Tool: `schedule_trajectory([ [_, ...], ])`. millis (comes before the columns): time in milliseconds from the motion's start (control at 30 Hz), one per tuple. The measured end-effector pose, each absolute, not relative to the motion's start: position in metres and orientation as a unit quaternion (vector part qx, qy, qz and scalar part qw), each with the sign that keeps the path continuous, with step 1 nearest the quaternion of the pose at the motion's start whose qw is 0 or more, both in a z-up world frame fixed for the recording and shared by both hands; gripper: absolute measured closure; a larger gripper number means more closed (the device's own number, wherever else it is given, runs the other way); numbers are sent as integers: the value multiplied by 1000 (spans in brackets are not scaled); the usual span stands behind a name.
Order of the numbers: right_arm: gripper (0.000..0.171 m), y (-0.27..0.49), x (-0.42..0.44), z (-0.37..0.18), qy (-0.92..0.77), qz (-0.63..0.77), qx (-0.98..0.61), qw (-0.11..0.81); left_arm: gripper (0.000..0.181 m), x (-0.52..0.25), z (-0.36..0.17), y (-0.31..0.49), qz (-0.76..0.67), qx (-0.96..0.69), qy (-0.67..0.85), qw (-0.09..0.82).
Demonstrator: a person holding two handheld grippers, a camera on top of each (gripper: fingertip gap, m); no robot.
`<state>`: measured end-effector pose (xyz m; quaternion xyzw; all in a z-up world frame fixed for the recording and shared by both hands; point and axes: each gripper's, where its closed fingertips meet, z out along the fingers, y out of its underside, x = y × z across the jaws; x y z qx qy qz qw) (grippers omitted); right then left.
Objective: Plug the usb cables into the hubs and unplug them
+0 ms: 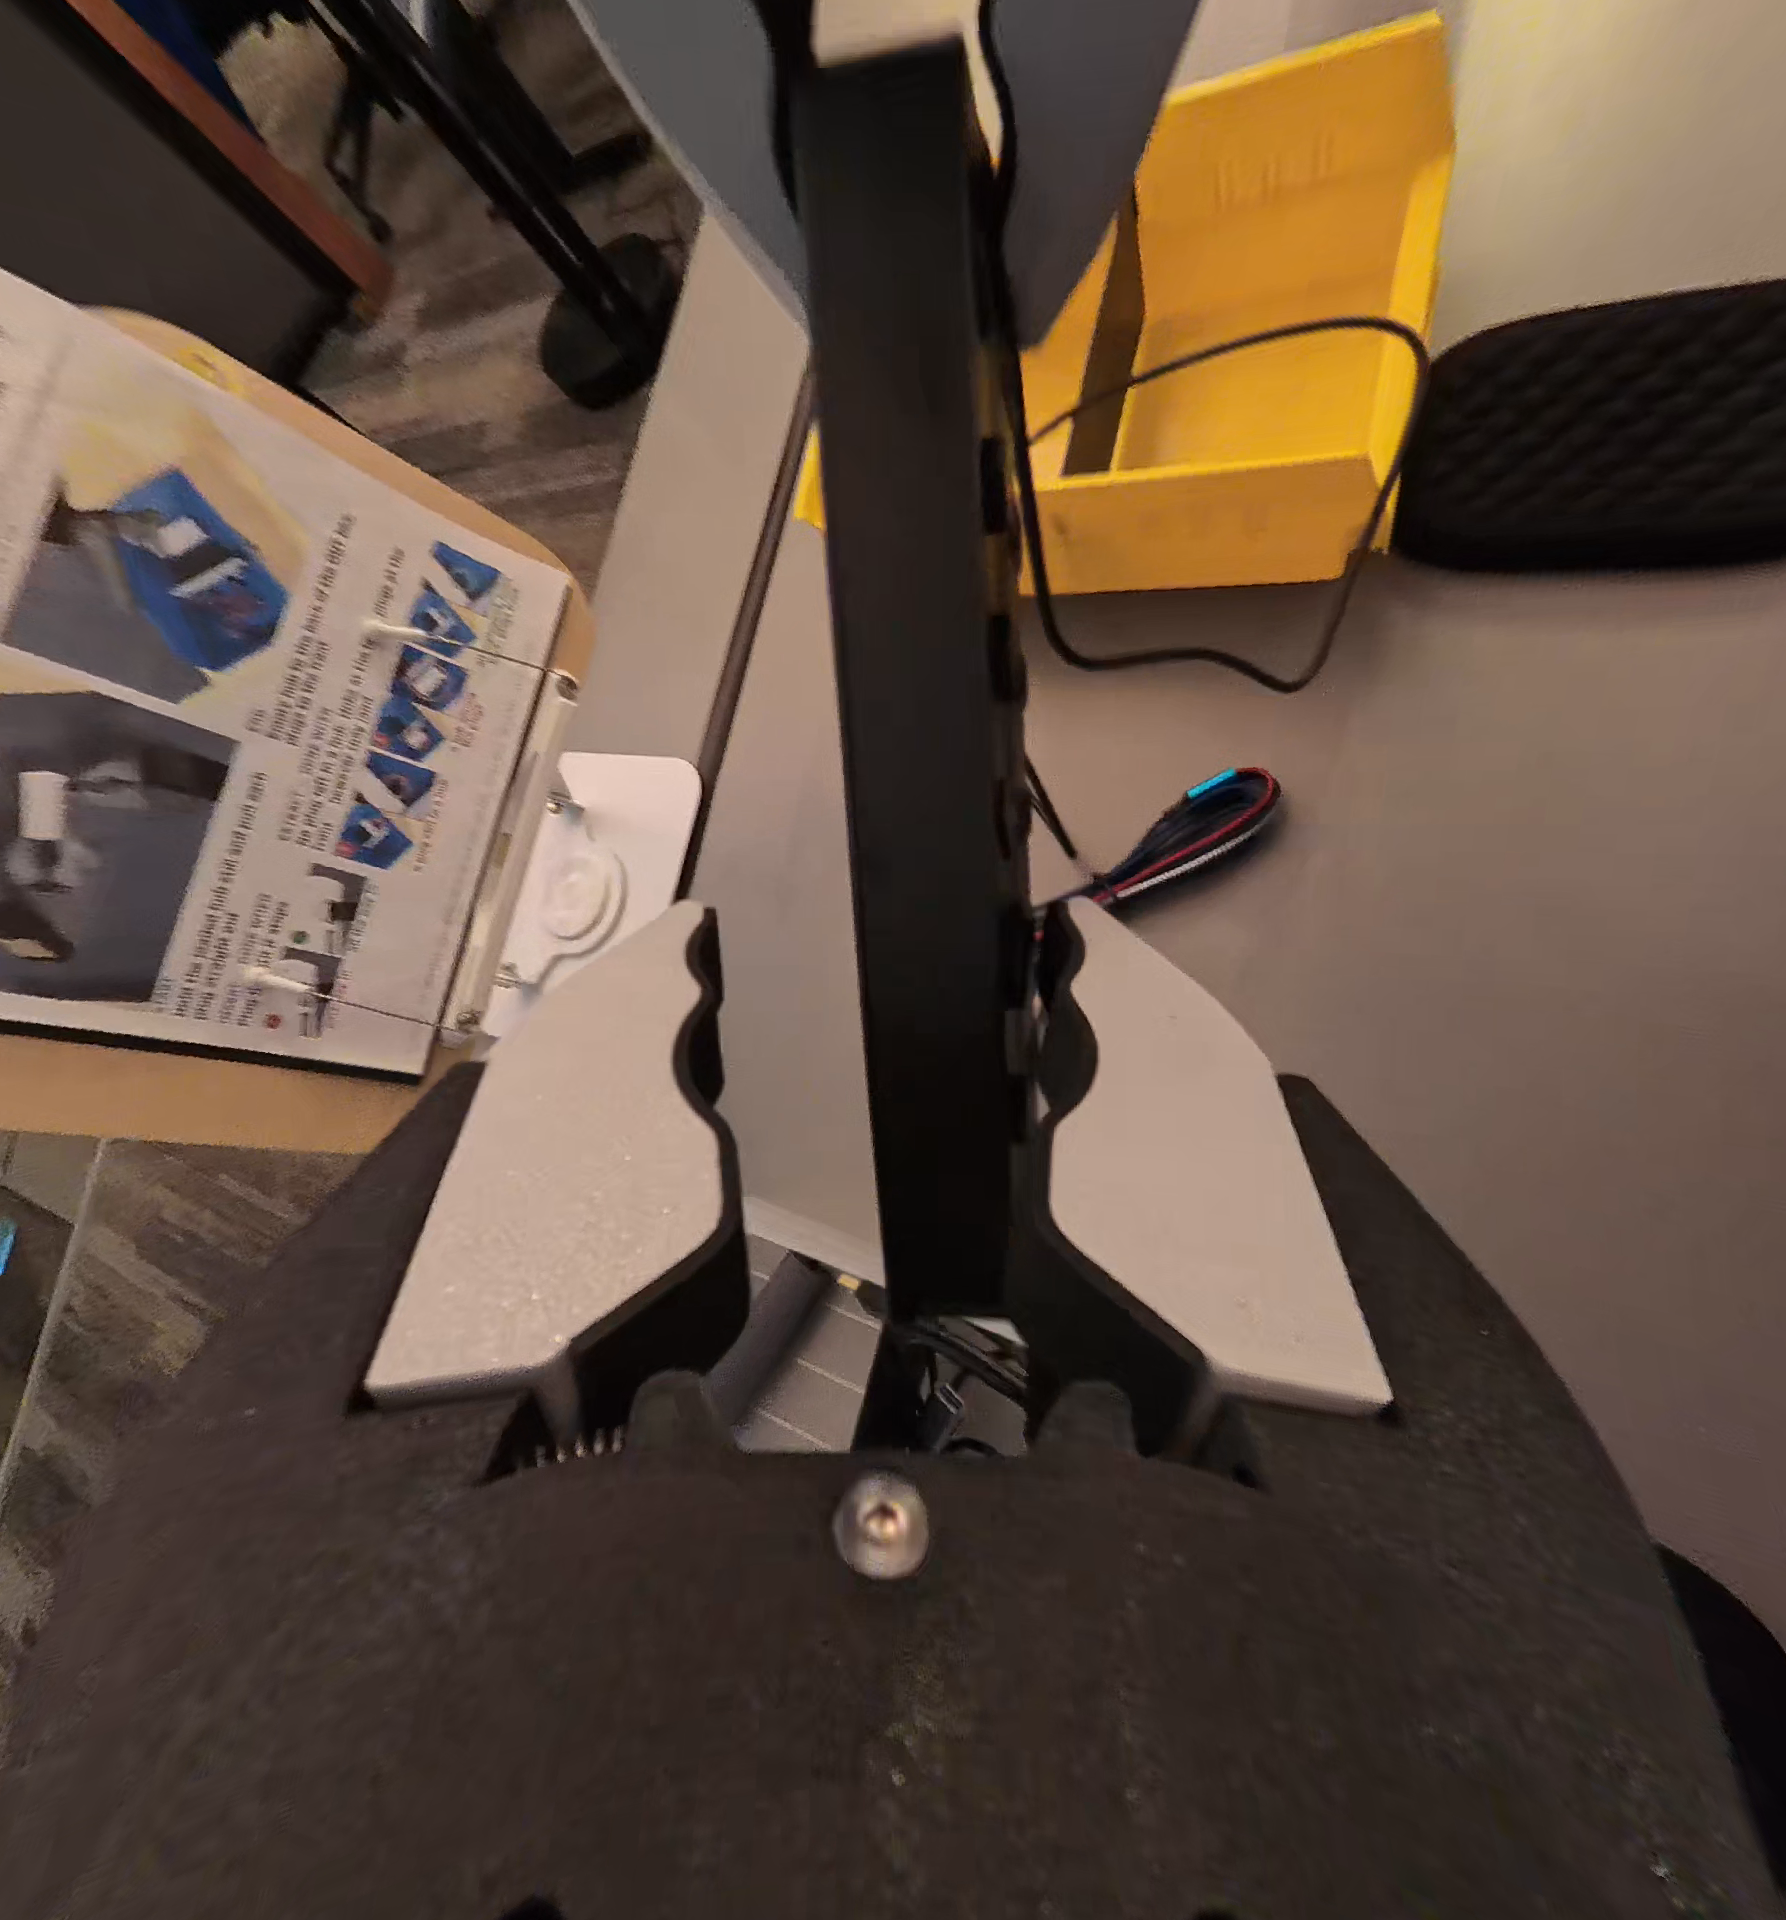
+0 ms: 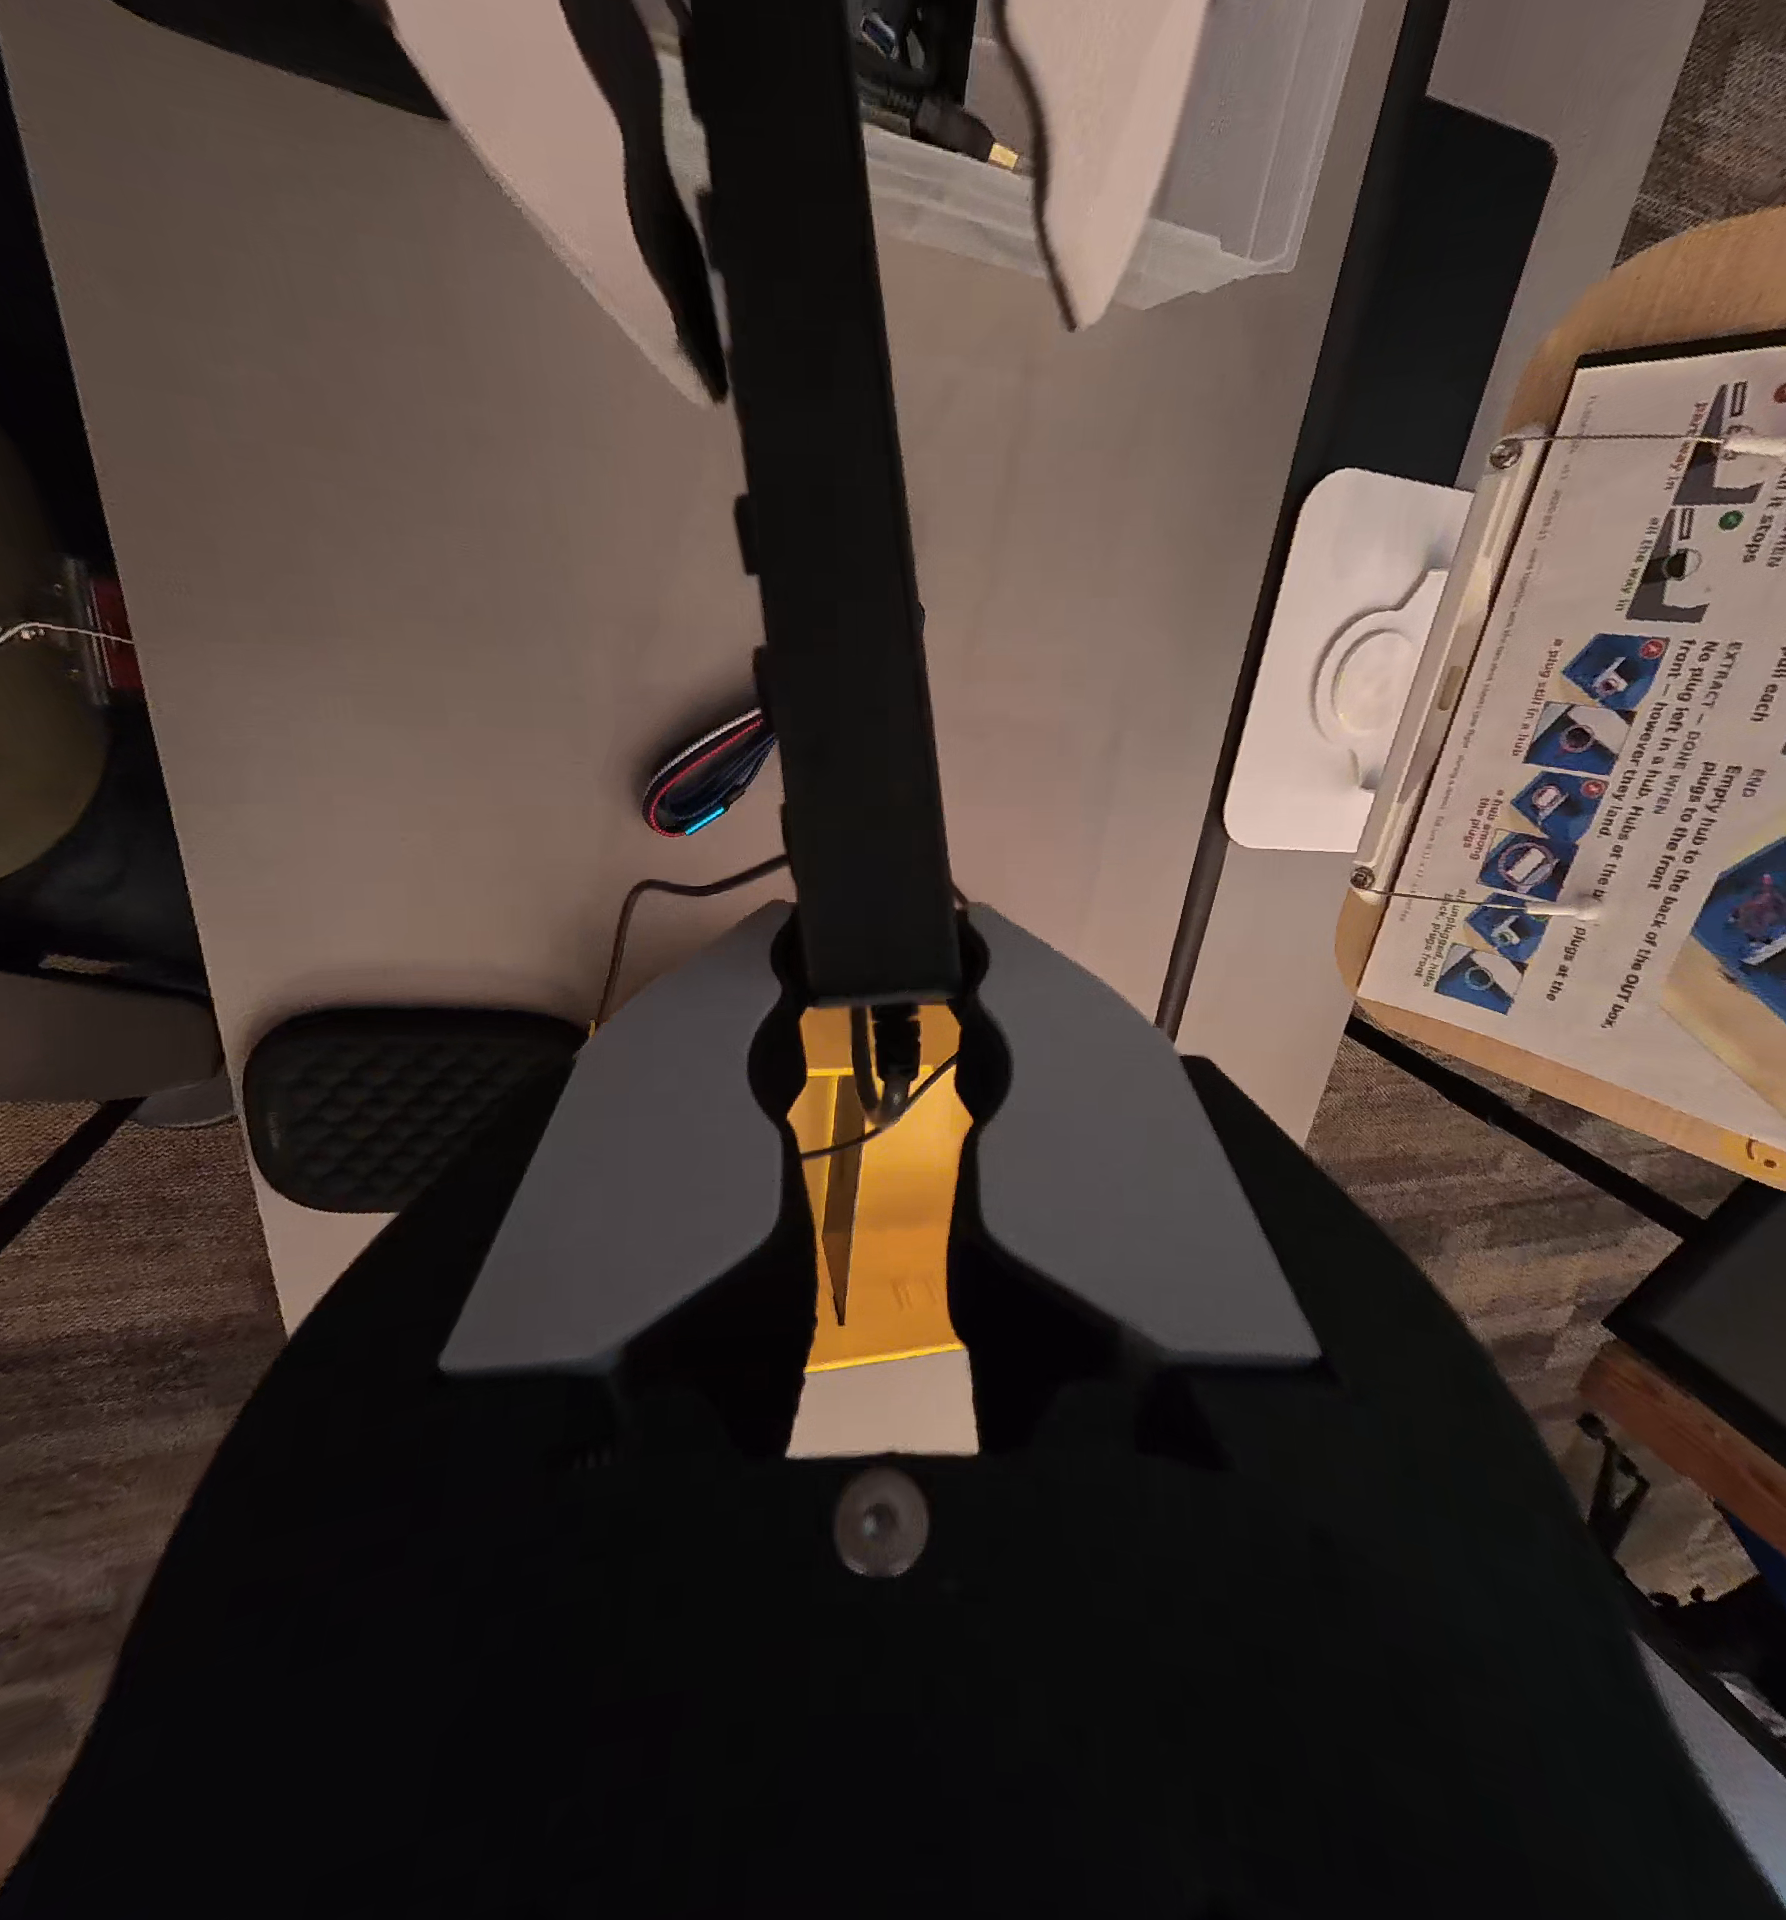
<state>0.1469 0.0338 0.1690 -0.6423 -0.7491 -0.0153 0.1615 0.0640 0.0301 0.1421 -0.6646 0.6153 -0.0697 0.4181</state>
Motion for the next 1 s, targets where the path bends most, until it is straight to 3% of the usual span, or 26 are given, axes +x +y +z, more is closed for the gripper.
schedule_trajectory([
  [67, 145, 33, 148, 172, -747, -18, -643, 166, 124, 65, 129, 33, -63, -667, 618, 411],
  [167, 145, 30, 154, 175, -745, -27, -647, 160, 139, 79, 119, 34, -82, -655, 616, 430],
  [200, 145, 31, 156, 175, -745, -33, -647, 162, 152, 86, 115, 32, -101, -646, 618, 437],
  [267, 145, 29, 162, 170, -743, -29, -653, 146, 150, 101, 105, 33, -129, -635, 609, 458],
  [333, 145, 29, 166, 163, -740, -21, -658, 139, 137, 121, 95, 36, -164, -630, 588, 479],
  [467, 145, 31, 181, 148, -741, -27, -661, 120, 151, 150, 74, 38, -240, -629, 562, 481],
  [700, 144, 28, 189, 141, -744, 21, -652, 145, 154, 177, 58, 29, -332, -616, 516, 494],
  [867, 146, 35, 181, 185, -723, 73, -629, 275, 154, 174, 62, 28, -418, -610, 445, 505],
  [1000, 149, 10, 181, 251, -621, 267, -585, 449, 155, 156, 77, 41, -451, -605, 387, 529],
])
